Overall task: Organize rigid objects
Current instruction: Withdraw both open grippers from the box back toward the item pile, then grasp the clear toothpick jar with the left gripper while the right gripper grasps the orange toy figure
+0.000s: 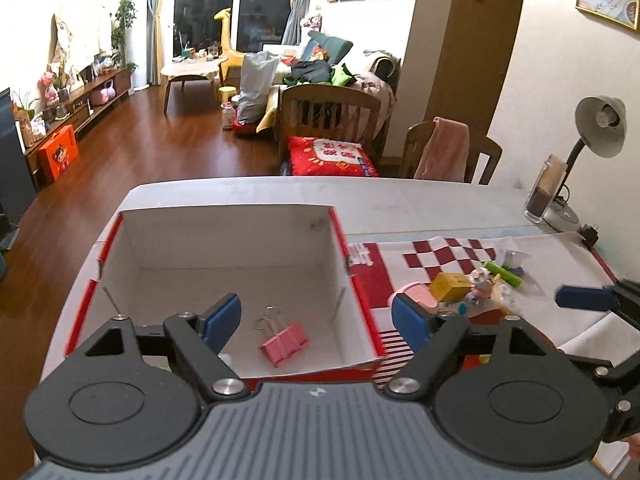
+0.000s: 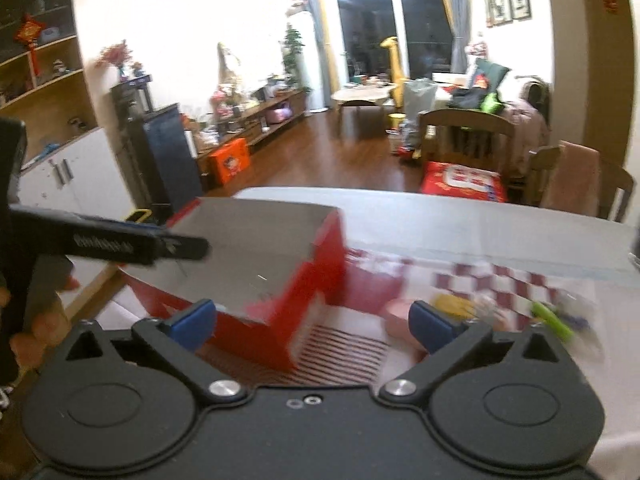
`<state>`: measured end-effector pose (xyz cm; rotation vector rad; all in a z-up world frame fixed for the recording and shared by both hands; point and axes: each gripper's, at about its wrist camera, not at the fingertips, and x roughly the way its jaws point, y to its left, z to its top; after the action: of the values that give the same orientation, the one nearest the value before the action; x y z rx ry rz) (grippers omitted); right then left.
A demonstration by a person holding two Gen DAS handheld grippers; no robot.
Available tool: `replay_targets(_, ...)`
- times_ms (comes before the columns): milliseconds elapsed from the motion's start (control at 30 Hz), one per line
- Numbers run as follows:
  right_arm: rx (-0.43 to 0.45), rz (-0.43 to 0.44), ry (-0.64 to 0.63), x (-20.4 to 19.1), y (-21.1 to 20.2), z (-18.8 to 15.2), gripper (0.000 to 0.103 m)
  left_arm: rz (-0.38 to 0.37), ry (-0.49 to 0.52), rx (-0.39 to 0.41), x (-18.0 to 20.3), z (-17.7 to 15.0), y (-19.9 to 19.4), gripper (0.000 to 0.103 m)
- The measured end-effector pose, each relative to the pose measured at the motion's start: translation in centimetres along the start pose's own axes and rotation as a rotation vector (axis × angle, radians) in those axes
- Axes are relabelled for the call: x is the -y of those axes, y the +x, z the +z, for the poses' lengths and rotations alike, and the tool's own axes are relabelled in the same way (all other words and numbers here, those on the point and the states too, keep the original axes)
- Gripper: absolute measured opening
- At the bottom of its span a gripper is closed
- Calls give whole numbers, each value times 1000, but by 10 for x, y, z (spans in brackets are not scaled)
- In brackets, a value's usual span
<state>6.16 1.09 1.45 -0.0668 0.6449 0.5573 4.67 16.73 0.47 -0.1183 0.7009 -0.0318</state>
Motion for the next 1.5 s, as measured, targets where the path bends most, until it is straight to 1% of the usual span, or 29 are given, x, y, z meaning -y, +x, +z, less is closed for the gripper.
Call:
replay_targets(100, -12, -36, 36, 23, -12, -19, 102, -13, 13, 13, 18, -7, 3, 83)
replay_targets(200, -38, -93, 48, 43, -17, -35, 102, -34, 25, -4, 38, -12, 11, 83)
replay_targets(467, -94, -139, 50, 85, -23, -67, 102, -110, 54, -62, 99, -29, 40, 83)
replay_targets(533, -105, -145, 42, 94, -20, -72, 99, -135, 62, -86, 115, -32, 51, 83)
replay_targets(600, -119, -152, 30, 102, -15, -76, 99, -154, 61, -105, 129, -35, 61, 83)
replay_targets(733, -154, -155, 19, 117, 2, -83, 96, -142, 71, -137, 156, -44, 83, 83)
replay_targets(900, -188, -141, -10, 126, 22, -92, 93, -150, 137, -172, 184, -51, 112, 83)
replay_targets(967, -204, -139, -14, 130, 30, -96, 90, -154, 165, -195, 194, -53, 125, 83)
replay_targets(1000, -210, -139, -13, 132, 33, -97, 89, -159, 175, -211, 196, -53, 130, 83)
replay_targets(1067, -222, -134, -11, 137, 39, -100, 85, -189, 187, -254, 202, -55, 143, 83)
replay_targets(1133, -233, -127, -10, 141, 44, -102, 84, -192, 199, -274, 206, -57, 153, 83)
replay_targets(1200, -241, -119, -7, 145, 48, -103, 84, -192, 210, -283, 212, -58, 161, 83)
replay_targets(1300, -244, -109, -14, 145, 52, -104, 84, -215, 231, -285, 218, -57, 168, 83)
replay_targets(1400, -249, -102, -15, 145, 58, -104, 78, -215, 246, -290, 223, -56, 175, 83)
replay_targets(1500, -255, -103, -8, 146, 64, -104, 77, -221, 253, -309, 227, -56, 184, 82)
